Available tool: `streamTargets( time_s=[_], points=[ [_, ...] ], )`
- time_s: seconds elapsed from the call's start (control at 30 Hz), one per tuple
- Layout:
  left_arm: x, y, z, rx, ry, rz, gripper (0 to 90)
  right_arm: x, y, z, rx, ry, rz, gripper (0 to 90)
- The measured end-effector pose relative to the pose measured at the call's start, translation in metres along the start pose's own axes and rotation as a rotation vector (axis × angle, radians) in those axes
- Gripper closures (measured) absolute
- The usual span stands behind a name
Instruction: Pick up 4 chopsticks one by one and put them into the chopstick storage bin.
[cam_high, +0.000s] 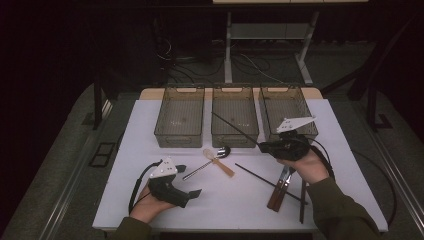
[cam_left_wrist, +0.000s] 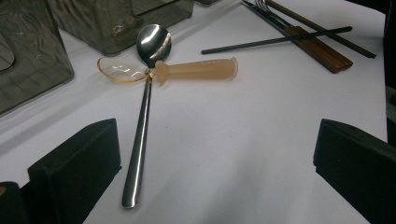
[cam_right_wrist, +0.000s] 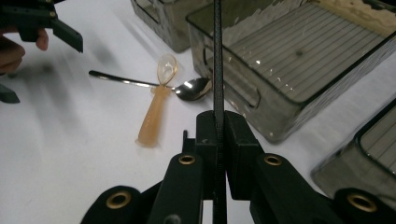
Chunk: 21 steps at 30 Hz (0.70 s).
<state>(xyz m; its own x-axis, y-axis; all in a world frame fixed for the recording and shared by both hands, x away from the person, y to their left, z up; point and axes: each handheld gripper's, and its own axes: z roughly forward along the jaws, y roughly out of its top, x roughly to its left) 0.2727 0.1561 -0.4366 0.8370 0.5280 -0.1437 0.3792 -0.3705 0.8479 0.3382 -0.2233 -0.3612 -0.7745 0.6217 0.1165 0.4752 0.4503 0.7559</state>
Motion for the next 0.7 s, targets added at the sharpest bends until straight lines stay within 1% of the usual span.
streamTargets(
  time_s=[0.1,0.13,0.23,0.53,0.7],
  points=[
    [-0.001,0.000,0.001,-0.004,0.002,0.002,0.0,-0.002,0.007,0.002,0.000,-0.003,0.005,84.3],
    [-0.001,0.000,0.001,-0.001,0.003,0.009,0.0,-0.002,0.009,0.004,0.000,0.000,0.011,84.2],
    [-0.001,0.001,0.001,0.001,0.003,0.011,0.0,-0.003,0.017,0.009,0.002,0.002,0.004,84.3],
    [-0.002,0.001,0.001,0.000,0.001,0.010,0.0,-0.001,0.039,0.024,0.020,0.010,-0.003,84.2],
    [-0.002,0.001,0.002,0.002,-0.003,0.010,0.0,0.001,0.052,0.033,0.041,0.007,-0.009,84.2]
  ],
)
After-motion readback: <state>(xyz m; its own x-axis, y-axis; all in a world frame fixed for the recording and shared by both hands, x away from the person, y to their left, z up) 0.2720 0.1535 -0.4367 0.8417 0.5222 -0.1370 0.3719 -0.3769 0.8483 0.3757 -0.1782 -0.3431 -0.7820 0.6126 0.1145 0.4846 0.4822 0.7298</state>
